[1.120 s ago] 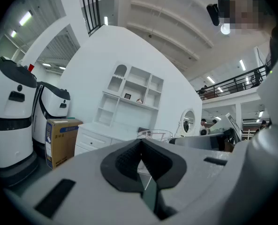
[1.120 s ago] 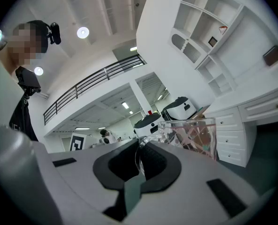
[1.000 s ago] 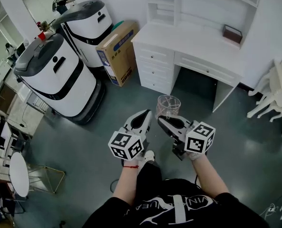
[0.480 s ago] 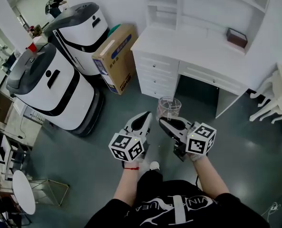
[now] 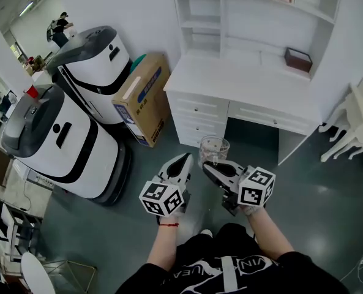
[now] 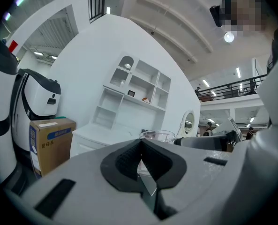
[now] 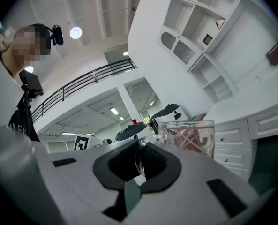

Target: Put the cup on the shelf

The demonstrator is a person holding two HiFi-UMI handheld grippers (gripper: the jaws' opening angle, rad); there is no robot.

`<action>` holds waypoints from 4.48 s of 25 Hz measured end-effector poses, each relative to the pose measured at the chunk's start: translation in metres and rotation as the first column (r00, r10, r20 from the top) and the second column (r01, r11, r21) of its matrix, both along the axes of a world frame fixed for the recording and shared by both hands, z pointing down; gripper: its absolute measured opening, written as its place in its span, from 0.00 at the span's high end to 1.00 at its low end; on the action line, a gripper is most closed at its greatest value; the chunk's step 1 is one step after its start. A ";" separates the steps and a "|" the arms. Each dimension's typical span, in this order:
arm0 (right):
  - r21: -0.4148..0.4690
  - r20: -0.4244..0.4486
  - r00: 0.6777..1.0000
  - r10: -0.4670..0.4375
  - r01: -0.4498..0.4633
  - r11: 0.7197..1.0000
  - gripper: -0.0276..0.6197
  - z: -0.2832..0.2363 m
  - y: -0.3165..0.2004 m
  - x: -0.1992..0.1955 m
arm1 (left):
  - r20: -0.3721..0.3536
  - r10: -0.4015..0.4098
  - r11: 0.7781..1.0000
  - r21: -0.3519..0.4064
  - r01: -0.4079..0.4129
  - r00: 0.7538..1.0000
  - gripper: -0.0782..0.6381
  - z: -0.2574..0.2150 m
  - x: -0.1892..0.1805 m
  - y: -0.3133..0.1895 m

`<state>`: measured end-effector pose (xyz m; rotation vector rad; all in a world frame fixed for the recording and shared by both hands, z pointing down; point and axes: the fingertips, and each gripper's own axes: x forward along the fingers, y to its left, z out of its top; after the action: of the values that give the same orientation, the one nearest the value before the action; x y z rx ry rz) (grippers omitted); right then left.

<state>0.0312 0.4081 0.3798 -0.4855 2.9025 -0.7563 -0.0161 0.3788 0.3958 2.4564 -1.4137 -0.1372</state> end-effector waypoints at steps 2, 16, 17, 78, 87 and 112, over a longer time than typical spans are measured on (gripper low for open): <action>-0.003 -0.007 1.000 0.012 -0.012 1.000 0.94 0.001 -0.010 -0.001 | 0.000 0.016 1.000 0.003 -0.016 1.000 0.88 -0.001 0.001 -0.009; -0.014 -0.025 1.000 0.009 -0.010 1.000 0.94 0.007 -0.096 -0.021 | -0.008 0.034 0.999 -0.004 -0.034 0.999 0.88 0.002 -0.009 -0.094; -0.013 -0.024 1.000 0.006 -0.007 1.000 0.94 0.007 -0.105 -0.023 | -0.005 0.031 1.000 -0.003 -0.031 1.000 0.88 0.001 -0.011 -0.103; -0.029 -0.038 0.998 0.057 -0.058 0.998 0.94 0.025 -0.533 -0.093 | -0.010 0.139 0.989 -0.038 -0.140 0.990 0.88 0.014 -0.063 -0.544; -0.048 -0.052 0.986 0.156 -0.158 0.986 0.94 0.035 -0.594 -0.121 | -0.002 0.256 0.965 -0.054 -0.256 0.967 0.88 0.024 -0.082 -0.601; -0.077 -0.087 0.968 0.236 -0.243 0.967 0.94 0.078 -0.709 -0.120 | -0.037 0.347 0.930 -0.117 -0.349 0.937 0.88 0.071 -0.076 -0.712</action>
<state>-0.0886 -0.3007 0.4576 -0.8754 2.8154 -0.8460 -0.0921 -0.3332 0.4669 2.5479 -0.9269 0.0085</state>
